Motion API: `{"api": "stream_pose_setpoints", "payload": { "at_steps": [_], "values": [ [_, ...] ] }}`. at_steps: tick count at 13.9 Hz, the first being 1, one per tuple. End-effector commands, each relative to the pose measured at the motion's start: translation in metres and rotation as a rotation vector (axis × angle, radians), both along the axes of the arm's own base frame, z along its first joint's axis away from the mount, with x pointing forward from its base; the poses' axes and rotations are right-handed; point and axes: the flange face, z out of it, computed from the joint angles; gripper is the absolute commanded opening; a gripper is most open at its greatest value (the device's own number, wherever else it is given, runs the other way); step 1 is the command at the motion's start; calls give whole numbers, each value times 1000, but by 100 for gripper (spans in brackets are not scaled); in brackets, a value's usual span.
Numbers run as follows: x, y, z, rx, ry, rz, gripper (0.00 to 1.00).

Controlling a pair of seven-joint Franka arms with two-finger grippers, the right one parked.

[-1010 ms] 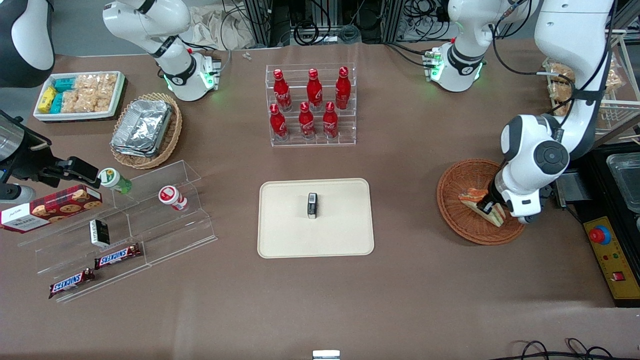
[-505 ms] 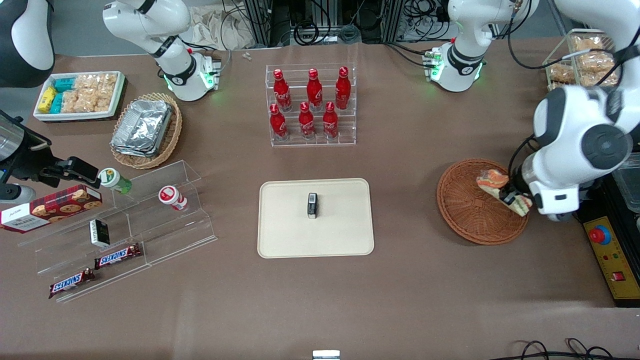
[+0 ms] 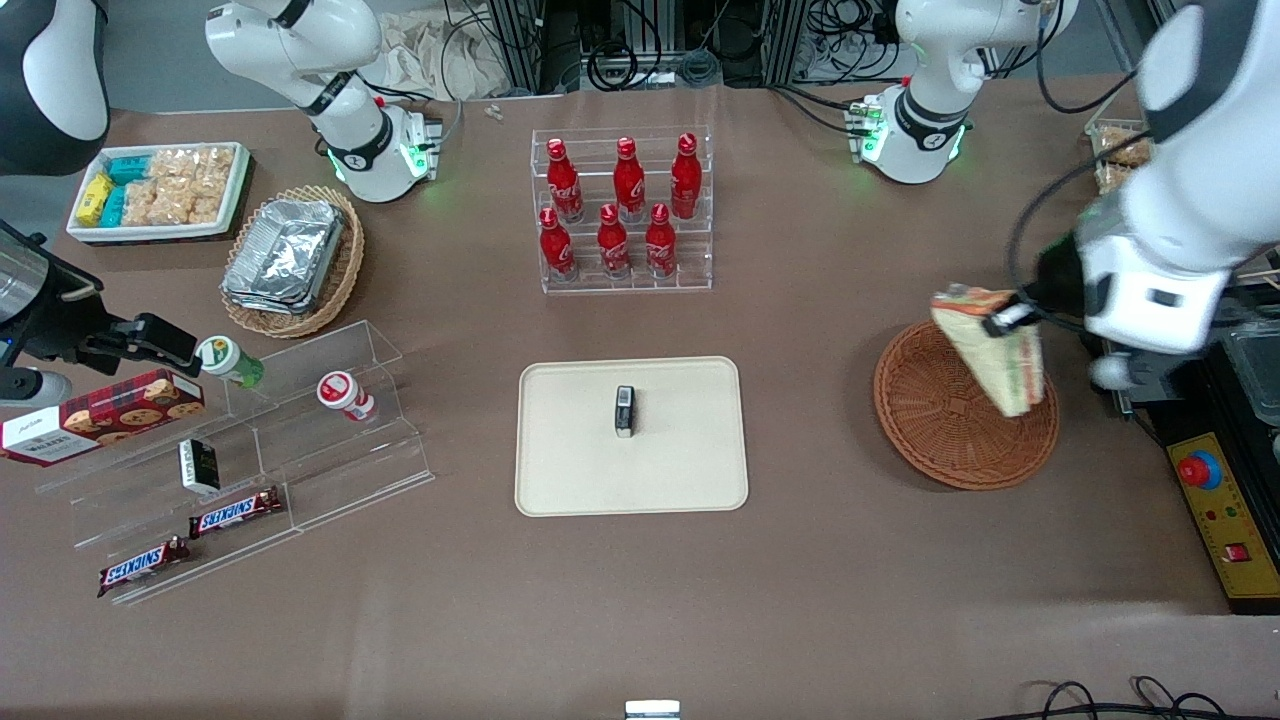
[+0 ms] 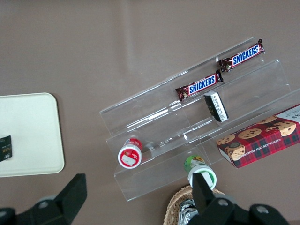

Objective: Place sandwich from basket to tray
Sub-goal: 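Carry the sandwich over the cream tray beside the black box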

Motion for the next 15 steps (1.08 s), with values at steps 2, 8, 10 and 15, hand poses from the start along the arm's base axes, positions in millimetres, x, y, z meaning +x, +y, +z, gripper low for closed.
{"api": "stream_pose_setpoints", "payload": {
  "at_steps": [2, 8, 10, 15],
  "values": [
    [15, -106, -76, -50, -42, -187, 0],
    [25, -213, -259, 22, -43, -292, 0],
    [20, -232, -292, 37, -52, -329, 0],
    [3, -253, -329, 80, -33, -363, 0]
  ]
}}
